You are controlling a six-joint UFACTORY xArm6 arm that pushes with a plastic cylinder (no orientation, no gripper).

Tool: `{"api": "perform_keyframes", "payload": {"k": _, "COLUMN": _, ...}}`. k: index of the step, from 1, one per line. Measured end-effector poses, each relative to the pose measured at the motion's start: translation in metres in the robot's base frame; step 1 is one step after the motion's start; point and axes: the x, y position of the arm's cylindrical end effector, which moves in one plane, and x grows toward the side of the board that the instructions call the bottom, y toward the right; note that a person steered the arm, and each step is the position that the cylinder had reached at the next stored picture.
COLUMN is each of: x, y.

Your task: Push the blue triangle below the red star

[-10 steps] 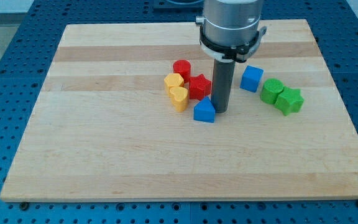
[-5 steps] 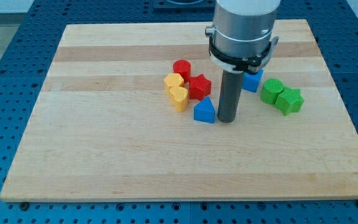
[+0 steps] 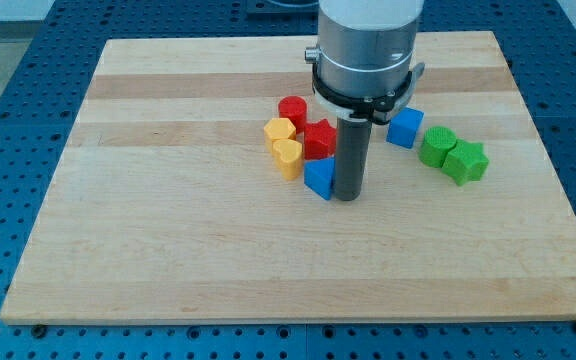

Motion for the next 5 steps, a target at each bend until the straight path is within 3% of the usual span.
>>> {"api": "perform_keyframes", "payload": {"k": 2, "x": 0.039, "y": -0.026}}
{"api": "perform_keyframes", "payload": {"k": 5, "x": 0.007, "y": -0.031}}
